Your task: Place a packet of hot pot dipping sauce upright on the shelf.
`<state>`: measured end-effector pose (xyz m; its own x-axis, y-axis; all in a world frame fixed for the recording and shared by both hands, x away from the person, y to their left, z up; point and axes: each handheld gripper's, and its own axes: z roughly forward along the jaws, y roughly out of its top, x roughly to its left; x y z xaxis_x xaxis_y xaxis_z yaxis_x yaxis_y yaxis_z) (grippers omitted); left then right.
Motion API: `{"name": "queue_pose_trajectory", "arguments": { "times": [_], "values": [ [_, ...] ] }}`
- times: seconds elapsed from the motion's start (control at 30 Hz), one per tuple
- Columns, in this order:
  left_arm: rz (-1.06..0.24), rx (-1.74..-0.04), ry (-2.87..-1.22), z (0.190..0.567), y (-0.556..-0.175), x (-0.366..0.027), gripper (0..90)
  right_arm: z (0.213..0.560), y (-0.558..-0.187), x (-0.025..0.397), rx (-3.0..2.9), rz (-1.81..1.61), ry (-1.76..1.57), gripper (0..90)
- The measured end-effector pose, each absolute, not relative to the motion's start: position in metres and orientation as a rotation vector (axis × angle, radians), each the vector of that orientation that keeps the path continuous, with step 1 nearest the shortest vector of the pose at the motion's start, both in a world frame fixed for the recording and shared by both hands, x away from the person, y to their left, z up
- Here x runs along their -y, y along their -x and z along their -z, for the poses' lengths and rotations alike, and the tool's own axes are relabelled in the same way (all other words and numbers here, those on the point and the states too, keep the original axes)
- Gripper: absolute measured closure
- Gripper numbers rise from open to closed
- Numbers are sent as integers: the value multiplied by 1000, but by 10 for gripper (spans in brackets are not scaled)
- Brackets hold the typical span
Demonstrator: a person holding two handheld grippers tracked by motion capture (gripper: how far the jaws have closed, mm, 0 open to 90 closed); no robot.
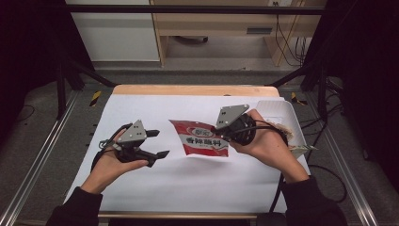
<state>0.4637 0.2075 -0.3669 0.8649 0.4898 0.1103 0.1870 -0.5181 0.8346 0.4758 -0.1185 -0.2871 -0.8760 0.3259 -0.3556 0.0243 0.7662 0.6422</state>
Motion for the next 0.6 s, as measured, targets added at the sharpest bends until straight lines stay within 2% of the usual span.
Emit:
{"name": "queue_pose_trajectory", "arguments": {
  "times": [0.37, 0.6],
  "values": [
    [-345, -696, -2104, 430, -450, -253, 88, 258, -495, 145, -2418, -932, -368, 895],
    [-373, -756, -2100, 443, -442, -267, 81, 245, -502, 160, -2357, -923, -456, 895]
  ]
}}
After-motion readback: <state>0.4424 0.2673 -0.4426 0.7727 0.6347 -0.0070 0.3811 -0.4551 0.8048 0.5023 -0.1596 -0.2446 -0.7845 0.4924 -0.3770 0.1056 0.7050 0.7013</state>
